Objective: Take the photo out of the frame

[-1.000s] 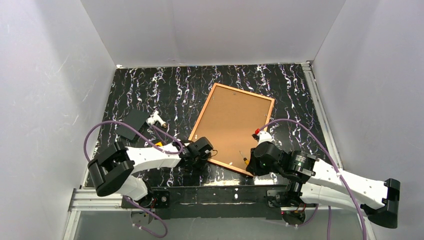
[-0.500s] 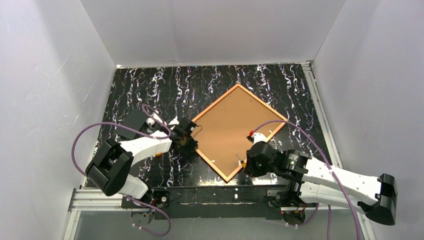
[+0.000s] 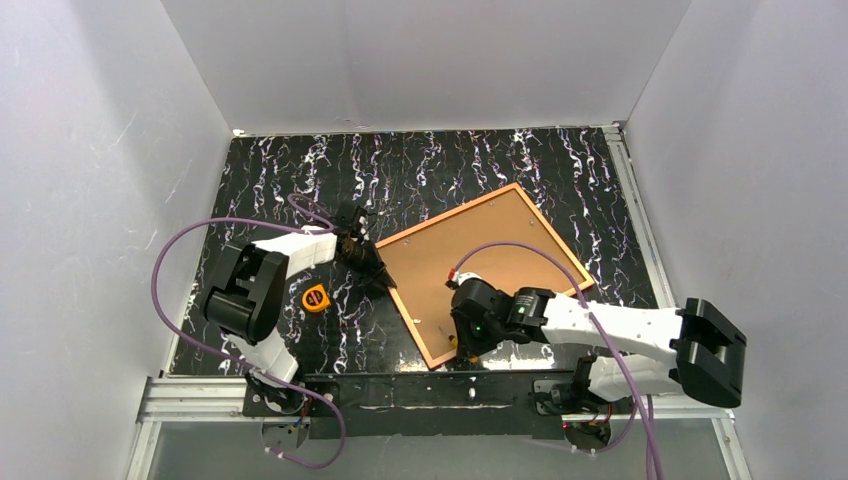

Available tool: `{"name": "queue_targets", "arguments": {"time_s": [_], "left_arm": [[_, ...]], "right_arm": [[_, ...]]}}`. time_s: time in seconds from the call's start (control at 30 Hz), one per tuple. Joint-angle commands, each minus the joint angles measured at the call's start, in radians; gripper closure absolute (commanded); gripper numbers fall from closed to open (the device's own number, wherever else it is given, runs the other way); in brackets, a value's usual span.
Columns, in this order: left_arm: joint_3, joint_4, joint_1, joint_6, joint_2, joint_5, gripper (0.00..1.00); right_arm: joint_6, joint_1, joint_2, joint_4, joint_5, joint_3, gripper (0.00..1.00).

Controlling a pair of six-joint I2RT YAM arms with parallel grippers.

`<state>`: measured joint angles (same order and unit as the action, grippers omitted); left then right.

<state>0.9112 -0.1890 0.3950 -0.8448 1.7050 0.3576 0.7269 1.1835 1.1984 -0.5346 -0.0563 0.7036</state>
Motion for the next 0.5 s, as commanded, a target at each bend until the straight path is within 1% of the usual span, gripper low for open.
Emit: {"name": "queue_targets", "arguments": {"time_s": [0.0,0.1,0.27,0.37,0.47], "left_arm": [[-0.091,0.036,-0.005,-0.028,0.091,-0.062,1.0],[-0.111,0.006,-0.006,-0.064,0.095,-0.057,1.0],[-0.091,0.056,-0.005,-0.063,0.101,-0.068,1.0],[-0.083,0.074,-0.005,-0.058,0.099,-0.07,1.0],[-0.082,0.087,-0.006,-0.051,0.094,-0.081,1.0]], "right_arm": [[0.025,0.027,0.058,0.07,0.0,0.084,0.99],[0.034,0.045,0.104,0.091,0.002,0.111,0.99],[0.039,0.077,0.183,0.104,0.0,0.149,0.99],[0.058,0.096,0.202,0.093,-0.033,0.154,0.99],[0.085,0.111,0.209,0.05,-0.106,0.165,0.99]]}}
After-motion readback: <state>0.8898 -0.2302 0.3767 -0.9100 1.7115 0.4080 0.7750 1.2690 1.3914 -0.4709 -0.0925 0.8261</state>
